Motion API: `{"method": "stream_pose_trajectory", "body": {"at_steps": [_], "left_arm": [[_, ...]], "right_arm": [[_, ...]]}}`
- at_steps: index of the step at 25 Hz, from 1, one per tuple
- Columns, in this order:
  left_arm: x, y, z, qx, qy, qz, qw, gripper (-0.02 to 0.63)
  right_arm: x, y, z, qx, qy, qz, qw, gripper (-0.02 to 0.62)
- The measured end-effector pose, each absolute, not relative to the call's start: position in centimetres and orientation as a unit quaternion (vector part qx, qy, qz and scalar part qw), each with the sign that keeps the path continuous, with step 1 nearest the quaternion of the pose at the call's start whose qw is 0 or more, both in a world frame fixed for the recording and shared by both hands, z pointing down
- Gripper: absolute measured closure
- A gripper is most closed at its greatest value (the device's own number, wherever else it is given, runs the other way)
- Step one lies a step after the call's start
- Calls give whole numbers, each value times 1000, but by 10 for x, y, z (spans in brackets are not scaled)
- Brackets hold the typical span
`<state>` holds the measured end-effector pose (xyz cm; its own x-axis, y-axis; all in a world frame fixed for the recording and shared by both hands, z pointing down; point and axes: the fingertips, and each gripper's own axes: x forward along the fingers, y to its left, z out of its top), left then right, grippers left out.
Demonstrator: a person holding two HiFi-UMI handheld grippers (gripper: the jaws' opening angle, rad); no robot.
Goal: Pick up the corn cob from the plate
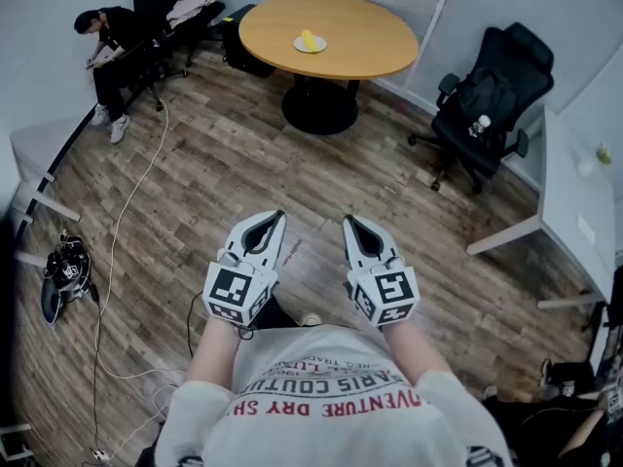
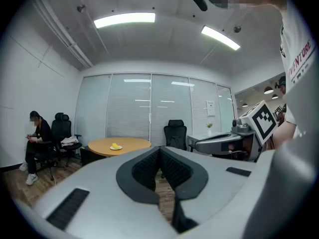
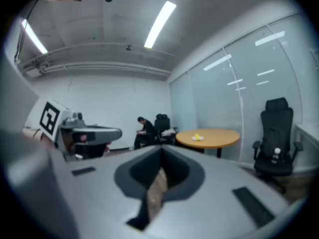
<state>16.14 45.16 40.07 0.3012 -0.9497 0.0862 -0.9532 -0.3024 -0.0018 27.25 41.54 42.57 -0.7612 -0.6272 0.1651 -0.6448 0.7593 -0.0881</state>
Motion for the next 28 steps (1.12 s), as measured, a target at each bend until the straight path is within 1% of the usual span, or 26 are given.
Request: {"method": "stream_pose_trajectory", "body": {"at_steps": [7, 13, 20, 24, 28], "left_arm": [[157, 436, 407, 806, -590, 33, 36, 574], [139, 415, 416, 809, -584, 34, 51, 574], [82, 367, 420, 810, -582, 27, 62, 574], [37, 331, 413, 823, -565, 29, 52, 574], [-12, 298, 406, 833, -549, 31, 58, 574]], "right_arm": [[269, 403, 433, 344, -933, 77, 71, 568], [251, 382, 442, 356, -925, 101, 80, 566], [199, 338, 448, 366, -920, 102, 92, 566], [153, 303, 445, 380, -915, 103, 94, 566], [107, 271, 439, 393, -909, 108, 92, 566]]}}
